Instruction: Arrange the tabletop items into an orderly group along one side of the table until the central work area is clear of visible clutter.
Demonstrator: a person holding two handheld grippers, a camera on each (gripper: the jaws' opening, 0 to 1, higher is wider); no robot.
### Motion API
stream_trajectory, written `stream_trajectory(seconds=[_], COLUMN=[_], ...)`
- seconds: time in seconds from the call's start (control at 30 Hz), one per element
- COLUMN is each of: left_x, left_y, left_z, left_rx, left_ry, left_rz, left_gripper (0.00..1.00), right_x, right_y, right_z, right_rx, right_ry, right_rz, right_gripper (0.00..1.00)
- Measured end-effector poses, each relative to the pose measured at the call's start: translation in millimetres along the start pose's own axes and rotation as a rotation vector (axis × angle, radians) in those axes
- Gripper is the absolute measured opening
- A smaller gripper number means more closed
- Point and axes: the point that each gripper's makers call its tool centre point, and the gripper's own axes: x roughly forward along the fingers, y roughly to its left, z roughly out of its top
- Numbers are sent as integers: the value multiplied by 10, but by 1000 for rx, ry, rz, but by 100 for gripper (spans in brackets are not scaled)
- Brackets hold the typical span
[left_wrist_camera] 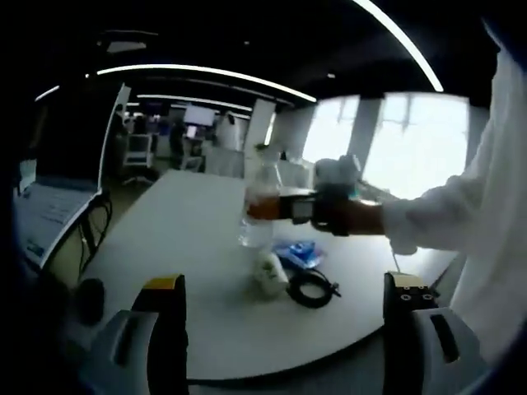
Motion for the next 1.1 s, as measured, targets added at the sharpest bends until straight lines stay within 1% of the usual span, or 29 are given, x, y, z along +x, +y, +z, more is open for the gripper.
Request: stream_trajectory(seconds=[0.03,0.07,0.13,0.23,0.37,0.4,0.43,0.47,0.57,0.6,0.63,0.67,0.7,0.73,0.77,0.87,0.97,1.1], left_x=[-23,-56,-88,-106,-114,-109,-105,-103,-97,-90,-82,-69,-61,-50,-41,-4,24,52], left_y=[-10,-19,-36,-58,-73,-91,-130,-150,-145,-138,-127,-119,-111,-110,-110,-127,-140,-115], left_z=[-70,-107,-131,-162,-156,-164,-187,-206,-249,-250,-245,-227,-207,-191,-189,-198,-206,-175], left_rx=[13,24,26,-14,-39,-41,-34,-21,-2,-8,-32,-48,-68,-82,-91,-89,-71,-73], left_ry=[34,47,55,68,60,62,74,86,111,112,105,92,76,65,63,71,93,93], left_rz=[-1,0,1,4,28,27,15,9,16,19,27,34,41,43,45,40,30,29], left_gripper=[96,96,96,94,94,94,94,95,95,94,94,94,94,94,94,95,95,94], right_x=[14,37,108,236,354,417,427,471,539,547,573,585,611,632,687,751,827,873], right_y=[-20,-42,-83,-149,-246,-314,-330,-394,-540,-575,-687,-741,-836,-865,-956,-985,-1063,-1117], right_z=[-11,-21,-43,-79,-108,-126,-130,-153,-183,-185,-212,-220,-239,-246,-286,-264,-326,-410], right_rx=[3,3,1,-21,-24,-18,-16,-5,1,6,12,17,42,60,64,70,65,45], right_ry=[0,0,3,15,13,9,9,14,14,13,9,4,-9,-16,-13,-8,-10,-18], right_rz=[-5,-9,-14,-20,-35,-46,-49,-62,-82,-88,-101,-110,-122,-123,-122,-129,-135,-140], right_gripper=[39,39,39,39,39,39,39,39,39,39,39,39,39,39,39,39,39,39])
